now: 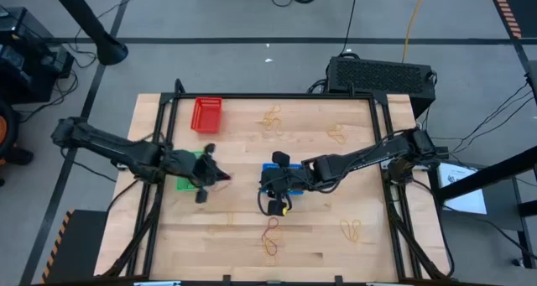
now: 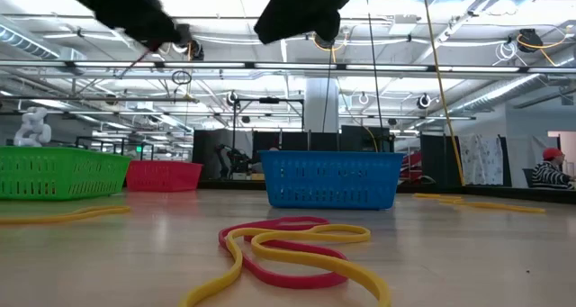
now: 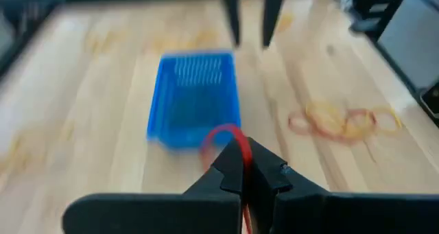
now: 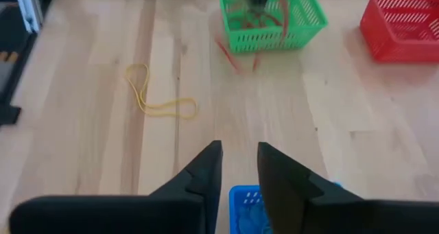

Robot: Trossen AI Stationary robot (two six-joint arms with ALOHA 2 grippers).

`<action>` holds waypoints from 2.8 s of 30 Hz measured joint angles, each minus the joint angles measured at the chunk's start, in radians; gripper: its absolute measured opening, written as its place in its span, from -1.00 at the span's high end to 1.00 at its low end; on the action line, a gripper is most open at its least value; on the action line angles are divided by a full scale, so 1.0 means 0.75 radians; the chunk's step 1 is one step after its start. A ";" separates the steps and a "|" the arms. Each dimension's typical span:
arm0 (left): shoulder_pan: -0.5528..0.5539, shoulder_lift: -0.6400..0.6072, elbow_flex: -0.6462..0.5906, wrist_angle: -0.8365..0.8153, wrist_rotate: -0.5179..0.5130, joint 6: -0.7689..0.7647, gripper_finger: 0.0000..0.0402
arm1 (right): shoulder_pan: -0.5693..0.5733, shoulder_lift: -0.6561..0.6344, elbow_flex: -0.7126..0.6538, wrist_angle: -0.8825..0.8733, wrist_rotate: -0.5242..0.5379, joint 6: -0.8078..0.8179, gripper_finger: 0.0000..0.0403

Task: Sort rubber bands into baskets
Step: Put the red rubber band into the green bin

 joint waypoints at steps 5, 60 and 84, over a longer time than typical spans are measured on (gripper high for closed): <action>-0.003 -0.134 0.105 -0.582 -0.004 -0.375 0.98 | 0.013 0.061 0.000 -0.001 -0.001 0.025 0.52; 0.119 0.144 0.212 -1.300 -0.032 -0.743 0.66 | 0.019 0.160 0.000 -0.042 -0.113 0.024 0.51; -0.287 0.512 0.212 0.240 0.104 -0.012 0.66 | 0.149 0.159 0.000 -0.163 -0.387 0.361 0.51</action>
